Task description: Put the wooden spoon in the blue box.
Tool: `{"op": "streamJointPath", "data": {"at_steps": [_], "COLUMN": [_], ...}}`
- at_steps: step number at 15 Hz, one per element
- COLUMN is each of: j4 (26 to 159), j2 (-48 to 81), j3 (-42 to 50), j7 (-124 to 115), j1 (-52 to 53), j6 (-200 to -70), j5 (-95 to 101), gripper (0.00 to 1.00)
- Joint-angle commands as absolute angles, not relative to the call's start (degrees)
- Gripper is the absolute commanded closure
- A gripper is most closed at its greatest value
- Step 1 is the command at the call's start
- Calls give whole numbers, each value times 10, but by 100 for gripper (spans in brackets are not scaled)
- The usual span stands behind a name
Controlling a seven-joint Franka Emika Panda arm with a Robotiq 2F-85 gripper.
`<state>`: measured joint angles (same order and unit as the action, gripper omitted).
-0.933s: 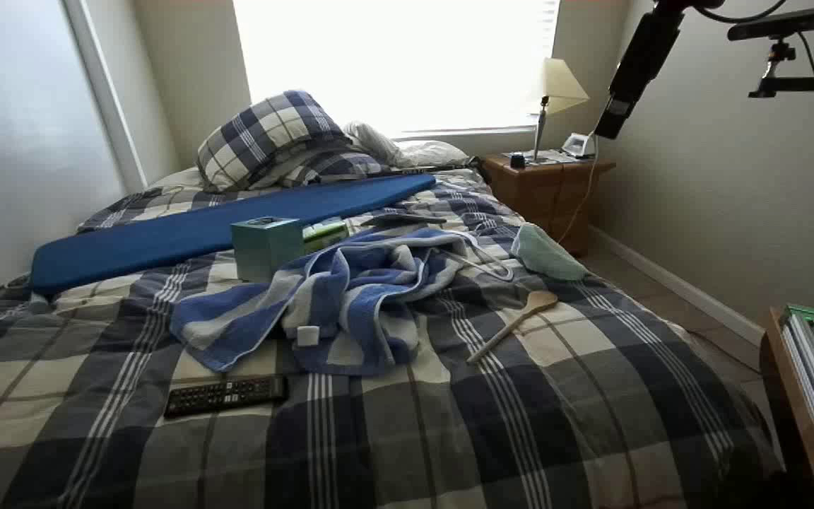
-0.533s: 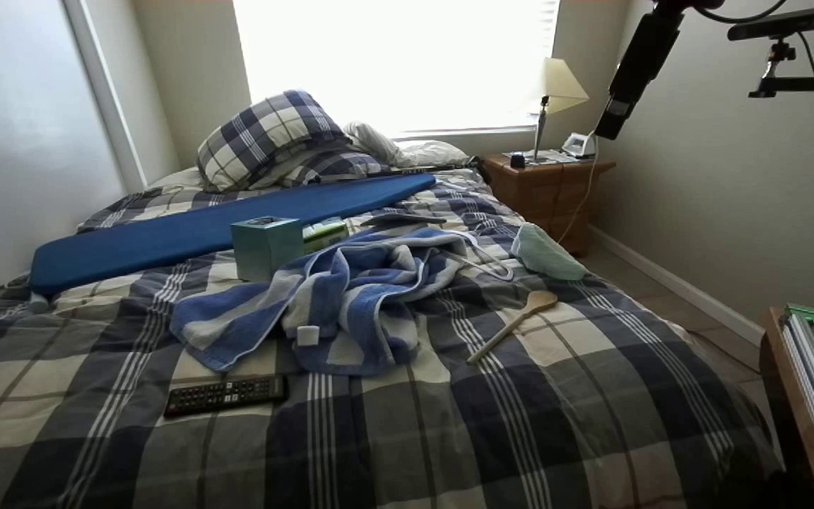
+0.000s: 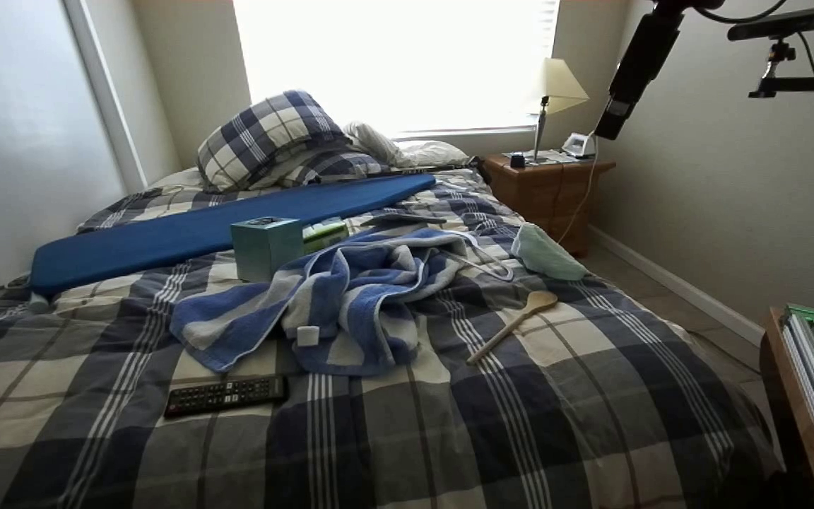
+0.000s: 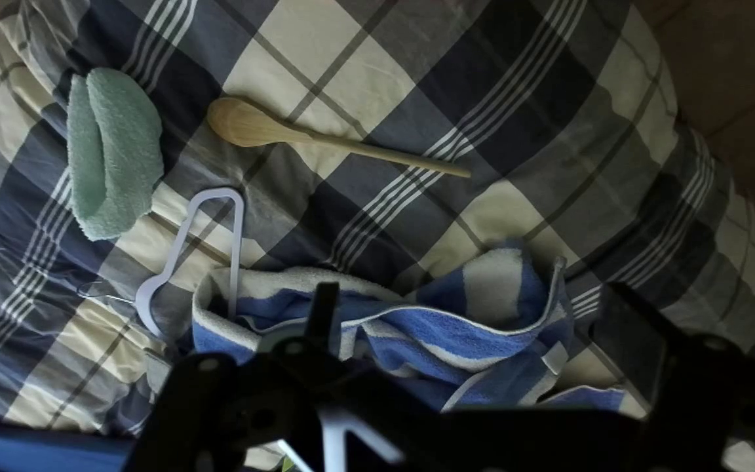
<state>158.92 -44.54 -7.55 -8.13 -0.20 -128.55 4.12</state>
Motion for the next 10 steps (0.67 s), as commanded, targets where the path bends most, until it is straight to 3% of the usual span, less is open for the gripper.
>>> {"op": "streamJointPath", "data": {"at_steps": [1, 5, 10], "j4": [1588, 1588, 1538], "j2": [-445, -445, -333], "j3": [-73, -73, -22], "j7": [-83, -83, 63], "j1": [1, 1, 8], "j6": [-1284, -1284, -1256], "j5": [44, 44, 70], "gripper": [0, 0, 0]}}
